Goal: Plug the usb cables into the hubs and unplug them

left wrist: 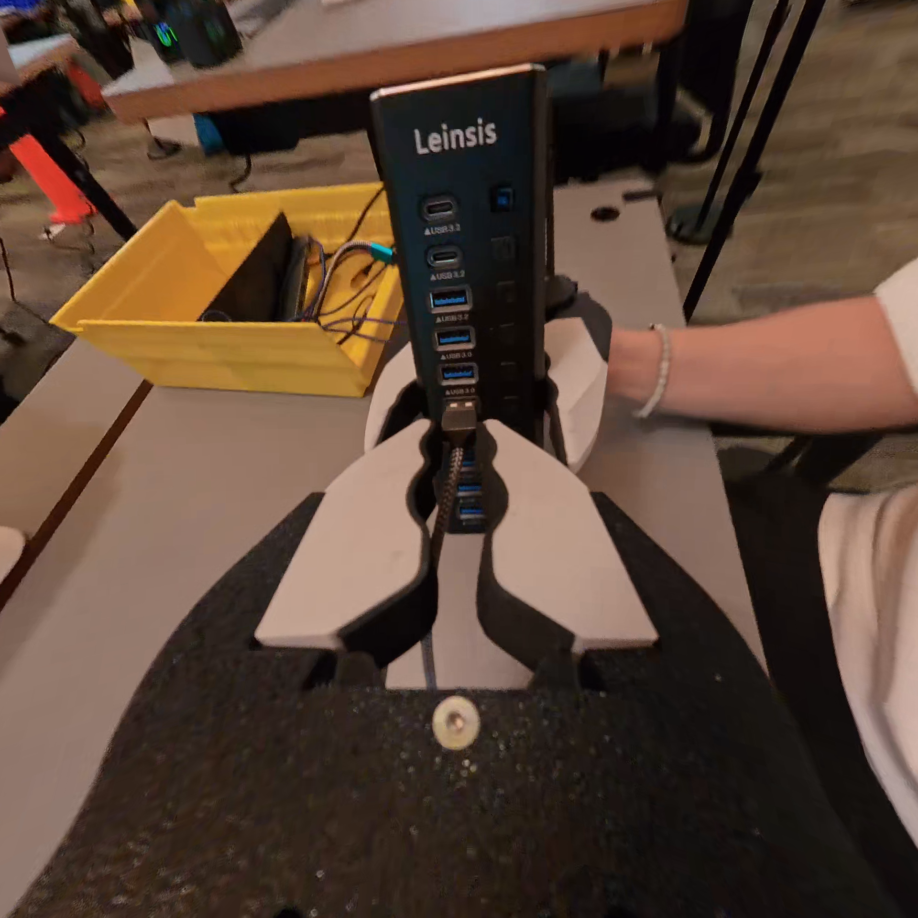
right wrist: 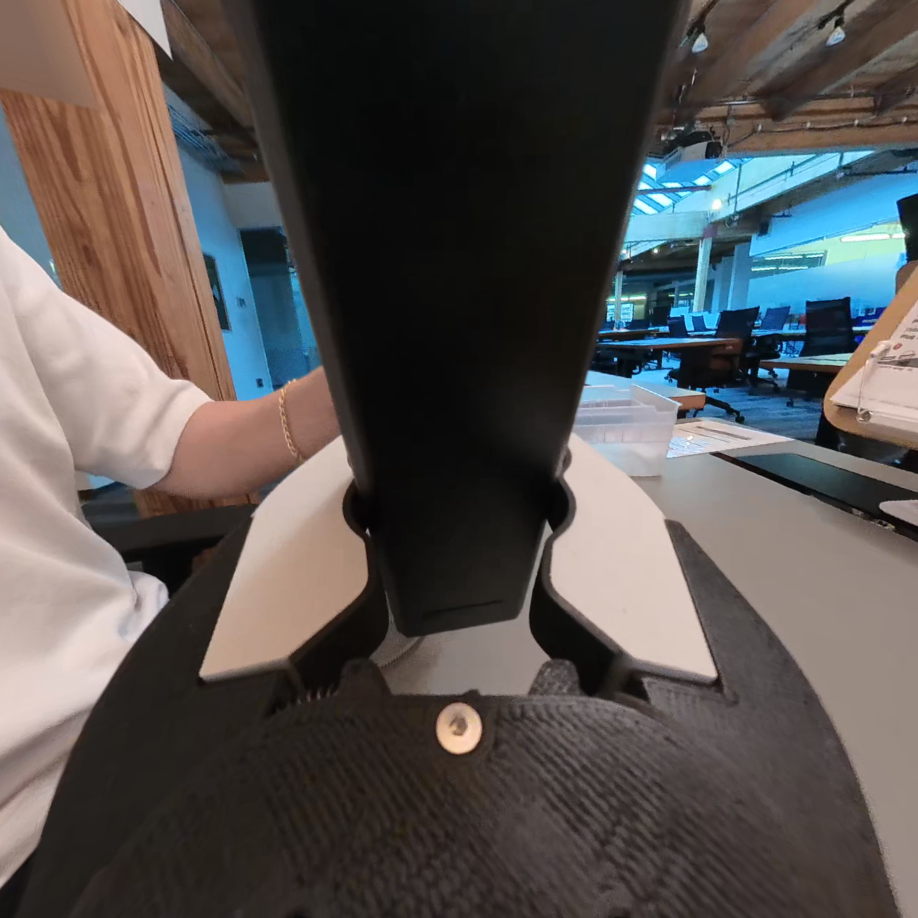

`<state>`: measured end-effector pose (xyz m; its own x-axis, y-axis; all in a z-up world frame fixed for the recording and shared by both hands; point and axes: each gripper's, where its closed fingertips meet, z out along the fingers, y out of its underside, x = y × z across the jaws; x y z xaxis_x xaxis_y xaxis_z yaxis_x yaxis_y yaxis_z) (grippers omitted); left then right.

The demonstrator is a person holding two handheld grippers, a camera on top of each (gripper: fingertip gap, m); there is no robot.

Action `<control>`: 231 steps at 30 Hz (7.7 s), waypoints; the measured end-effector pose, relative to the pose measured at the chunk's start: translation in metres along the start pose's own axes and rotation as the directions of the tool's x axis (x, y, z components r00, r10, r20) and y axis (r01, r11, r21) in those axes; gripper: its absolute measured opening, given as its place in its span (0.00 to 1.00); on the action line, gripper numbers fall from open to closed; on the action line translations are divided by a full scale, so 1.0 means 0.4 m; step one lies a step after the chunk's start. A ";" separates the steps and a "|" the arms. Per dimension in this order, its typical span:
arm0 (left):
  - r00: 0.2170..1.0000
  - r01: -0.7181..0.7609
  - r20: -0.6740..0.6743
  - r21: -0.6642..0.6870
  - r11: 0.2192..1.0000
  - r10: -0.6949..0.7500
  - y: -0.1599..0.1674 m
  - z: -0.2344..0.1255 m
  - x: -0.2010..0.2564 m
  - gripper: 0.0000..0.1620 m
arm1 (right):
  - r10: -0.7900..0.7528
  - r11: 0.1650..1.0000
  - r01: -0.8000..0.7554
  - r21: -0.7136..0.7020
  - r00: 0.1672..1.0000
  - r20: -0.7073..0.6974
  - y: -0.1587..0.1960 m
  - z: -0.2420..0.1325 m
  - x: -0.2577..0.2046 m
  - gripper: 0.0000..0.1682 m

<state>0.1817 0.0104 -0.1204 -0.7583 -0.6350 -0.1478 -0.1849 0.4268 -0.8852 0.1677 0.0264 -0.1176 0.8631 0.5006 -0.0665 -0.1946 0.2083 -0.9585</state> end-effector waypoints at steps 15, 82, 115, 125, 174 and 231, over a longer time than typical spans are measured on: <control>0.998 -0.043 0.052 -0.093 0.995 0.048 0.049 0.012 -0.010 0.08 | 0.003 0.988 -0.009 -0.151 0.999 -0.040 0.067 0.015 0.014 0.43; 0.877 0.333 0.364 0.008 0.943 -0.313 0.208 -0.891 -0.305 0.03 | -0.083 0.983 0.059 -0.172 0.988 -0.134 0.051 -0.040 0.060 0.43; 0.996 -0.052 0.032 -0.564 0.824 0.085 0.110 -0.125 -0.014 0.03 | -0.055 0.960 0.041 -0.278 0.997 -0.046 0.064 -0.014 0.008 0.43; 0.997 -0.065 -0.006 -0.568 0.820 0.074 0.117 -0.061 -0.007 0.03 | -0.070 0.924 0.041 -0.380 0.996 -0.063 0.111 0.013 0.013 0.43; 0.997 -0.008 0.078 0.142 0.990 -0.003 0.045 -0.030 -0.013 0.03 | -0.008 0.951 -0.010 -0.310 0.998 -0.059 0.101 0.010 0.016 0.43; 0.983 0.174 -0.068 0.048 0.984 -0.170 -0.103 0.015 -0.020 0.37 | -0.025 0.921 -0.017 -0.390 0.994 -0.102 0.135 0.041 0.024 0.42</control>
<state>0.1992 -0.0061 -0.0853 -0.7565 -0.6530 0.0354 -0.2835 0.2786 -0.9176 0.1579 0.0562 -0.1655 0.9107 0.4070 -0.0703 -0.0117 -0.1447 -0.9894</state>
